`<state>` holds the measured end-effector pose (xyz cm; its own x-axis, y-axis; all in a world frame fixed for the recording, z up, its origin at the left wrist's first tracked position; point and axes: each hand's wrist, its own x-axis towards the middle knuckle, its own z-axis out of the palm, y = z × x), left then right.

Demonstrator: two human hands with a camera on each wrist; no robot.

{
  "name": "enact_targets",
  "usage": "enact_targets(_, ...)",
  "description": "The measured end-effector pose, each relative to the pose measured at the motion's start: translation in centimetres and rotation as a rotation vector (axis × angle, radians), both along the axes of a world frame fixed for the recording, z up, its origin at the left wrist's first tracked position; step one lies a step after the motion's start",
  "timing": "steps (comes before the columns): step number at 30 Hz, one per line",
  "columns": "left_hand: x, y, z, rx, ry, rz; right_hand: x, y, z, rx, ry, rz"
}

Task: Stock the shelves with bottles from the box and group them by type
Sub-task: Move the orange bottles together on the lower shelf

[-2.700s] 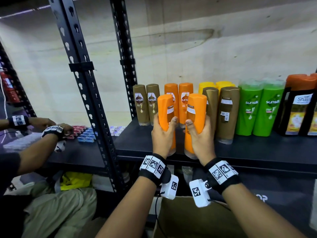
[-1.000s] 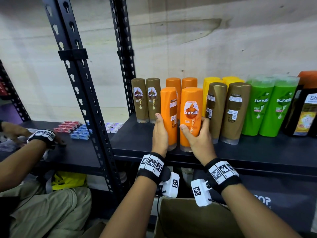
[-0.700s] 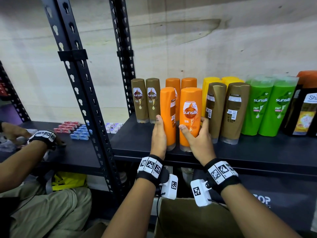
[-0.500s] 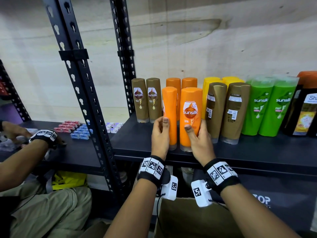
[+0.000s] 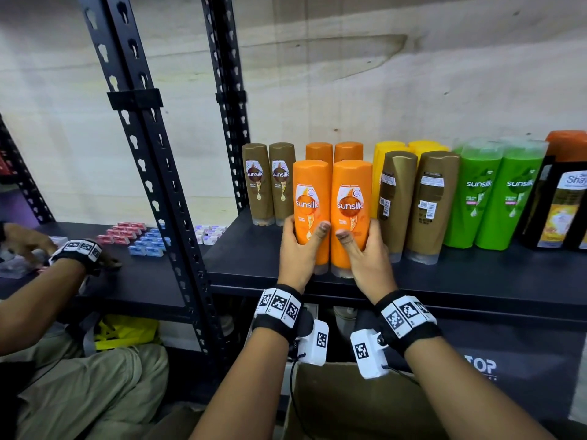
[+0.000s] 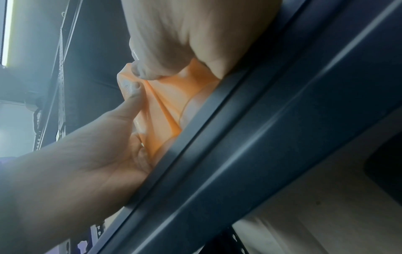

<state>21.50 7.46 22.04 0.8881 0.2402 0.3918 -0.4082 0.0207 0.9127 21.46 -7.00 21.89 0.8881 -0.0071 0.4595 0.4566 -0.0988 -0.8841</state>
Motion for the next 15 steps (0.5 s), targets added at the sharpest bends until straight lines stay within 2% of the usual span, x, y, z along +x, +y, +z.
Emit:
enact_targets(10,-0.8,0.0,0.4,0.04,0.001,0.037,-0.2,0.2,-0.3,-0.026,-0.035,-0.036)
enact_targets(15,-1.3,0.4,1.1,0.127,0.0,0.067,-0.7,0.4,0.1,-0.009,-0.09,-0.013)
